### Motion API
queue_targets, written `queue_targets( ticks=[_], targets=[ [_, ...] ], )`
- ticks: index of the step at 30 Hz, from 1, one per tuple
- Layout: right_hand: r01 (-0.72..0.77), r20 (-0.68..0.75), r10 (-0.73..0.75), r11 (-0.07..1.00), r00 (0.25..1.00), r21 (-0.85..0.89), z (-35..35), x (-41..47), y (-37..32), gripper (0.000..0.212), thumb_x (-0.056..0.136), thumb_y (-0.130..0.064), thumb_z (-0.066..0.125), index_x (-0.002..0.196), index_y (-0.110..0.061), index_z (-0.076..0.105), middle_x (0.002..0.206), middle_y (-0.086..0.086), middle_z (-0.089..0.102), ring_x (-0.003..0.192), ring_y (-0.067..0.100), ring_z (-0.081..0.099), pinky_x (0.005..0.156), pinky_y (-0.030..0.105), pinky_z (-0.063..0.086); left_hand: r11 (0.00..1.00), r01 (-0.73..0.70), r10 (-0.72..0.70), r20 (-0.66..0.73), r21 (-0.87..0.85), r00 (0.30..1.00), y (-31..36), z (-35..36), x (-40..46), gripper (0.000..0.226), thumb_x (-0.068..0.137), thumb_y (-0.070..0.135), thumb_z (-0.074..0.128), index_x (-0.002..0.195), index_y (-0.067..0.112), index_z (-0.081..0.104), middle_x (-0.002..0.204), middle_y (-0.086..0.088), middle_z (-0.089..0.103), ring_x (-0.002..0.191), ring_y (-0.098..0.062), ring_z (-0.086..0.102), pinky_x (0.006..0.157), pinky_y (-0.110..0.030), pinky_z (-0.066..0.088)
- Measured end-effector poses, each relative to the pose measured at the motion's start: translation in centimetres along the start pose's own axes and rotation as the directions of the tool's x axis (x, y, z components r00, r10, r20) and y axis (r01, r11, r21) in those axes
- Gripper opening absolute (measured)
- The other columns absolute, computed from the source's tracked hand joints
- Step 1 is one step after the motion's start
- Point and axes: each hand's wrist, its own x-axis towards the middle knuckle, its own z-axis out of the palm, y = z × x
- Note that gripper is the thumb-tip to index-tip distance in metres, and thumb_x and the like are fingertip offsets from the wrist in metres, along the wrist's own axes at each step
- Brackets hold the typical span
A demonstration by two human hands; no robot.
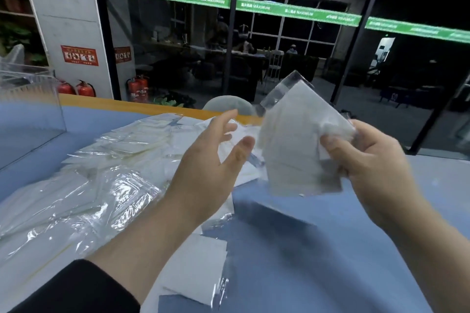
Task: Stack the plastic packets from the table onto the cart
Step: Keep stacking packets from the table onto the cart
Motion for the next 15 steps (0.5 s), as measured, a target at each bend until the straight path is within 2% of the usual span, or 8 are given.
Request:
queue_targets(
  ticks=[2, 5, 6, 8, 10, 12, 15],
  targets=[
    [-0.082, 0.066, 0.081, 0.997, 0.995, 0.010, 0.2, -0.9, 1.6, 0.010, 0.097, -0.020, 0.063, 0.098, -0.021, 0.074, 0.086, 0.001, 0.076, 0.073, 0.020, 0.070, 0.060, 0.032, 0.055, 0.992, 0.083, -0.075, 0.083, -0.097, 0.994, 0.2, 1.0, -0.1, 0.070, 0.081, 0.072, 0.050, 0.146, 0.052, 0.033, 0.135, 0.028, 0.052, 0.122, 0.016, 0.048, 0.097, -0.013, 0.039],
    [-0.155, 0.155, 0.169, 0.983, 0.973, -0.099, 1.4, -1.7, 4.6, 0.009, 0.095, -0.034, 0.065, 0.104, -0.034, 0.070, 0.091, 0.001, 0.076, 0.083, 0.025, 0.071, 0.072, 0.039, 0.056, 0.978, 0.187, -0.171, 0.159, -0.092, 0.972, 0.0, 2.3, -0.3, 0.069, 0.086, 0.060, 0.061, 0.147, 0.053, 0.030, 0.124, 0.031, 0.055, 0.117, 0.019, 0.048, 0.087, -0.009, 0.039],
    [-0.165, 0.204, 0.192, 0.976, 0.960, -0.145, 1.7, -1.7, 5.0, 0.018, 0.092, -0.044, 0.066, 0.108, -0.036, 0.067, 0.094, 0.000, 0.075, 0.085, 0.025, 0.072, 0.074, 0.040, 0.057, 0.976, 0.204, -0.191, 0.149, -0.079, 0.970, -0.3, 2.5, -0.2, 0.067, 0.088, 0.053, 0.066, 0.147, 0.052, 0.032, 0.118, 0.029, 0.058, 0.114, 0.018, 0.050, 0.086, -0.010, 0.040],
    [-0.188, 0.342, 0.218, 0.975, 0.914, -0.118, 1.9, -1.8, 5.5, 0.043, 0.079, -0.050, 0.071, 0.118, -0.036, 0.058, 0.104, -0.008, 0.074, 0.092, 0.013, 0.072, 0.073, 0.029, 0.058, 0.975, 0.217, -0.212, 0.103, -0.037, 0.972, -0.9, 2.6, -0.2, 0.062, 0.088, 0.045, 0.070, 0.142, 0.049, 0.039, 0.110, 0.021, 0.060, 0.107, 0.012, 0.056, 0.087, -0.015, 0.044],
    [-0.113, 0.436, 0.180, 0.978, 0.882, -0.175, 1.8, -1.9, 5.6, 0.056, 0.075, -0.047, 0.079, 0.124, -0.038, 0.051, 0.115, -0.021, 0.067, 0.104, -0.001, 0.066, 0.082, 0.019, 0.053, 0.974, 0.225, -0.224, 0.044, -0.012, 0.973, -0.9, 2.6, -0.1, 0.045, 0.088, 0.052, 0.066, 0.130, 0.043, 0.052, 0.109, 0.016, 0.062, 0.105, 0.004, 0.059, 0.087, -0.019, 0.046],
    [-0.013, 0.419, 0.144, 0.953, 0.897, -0.301, 1.5, -1.9, 6.1, 0.048, 0.079, -0.046, 0.080, 0.118, -0.044, 0.053, 0.115, -0.026, 0.061, 0.108, -0.006, 0.059, 0.089, 0.019, 0.050, 0.974, 0.223, -0.224, -0.002, -0.039, 0.975, -0.6, 2.6, -0.1, 0.048, 0.082, 0.068, 0.053, 0.116, 0.036, 0.061, 0.114, 0.017, 0.063, 0.109, 0.002, 0.059, 0.083, -0.017, 0.044],
    [0.032, 0.419, 0.133, 0.930, 0.898, -0.365, 0.6, -1.6, 6.1, 0.027, 0.085, -0.040, 0.077, 0.105, -0.031, 0.061, 0.096, -0.011, 0.065, 0.087, 0.009, 0.061, 0.083, 0.035, 0.052, 0.973, 0.218, -0.219, -0.010, -0.072, 0.976, -0.1, 2.3, -0.2, 0.055, 0.081, 0.077, 0.045, 0.114, 0.037, 0.063, 0.115, 0.024, 0.064, 0.106, 0.012, 0.057, 0.081, -0.010, 0.041]
  ],
)
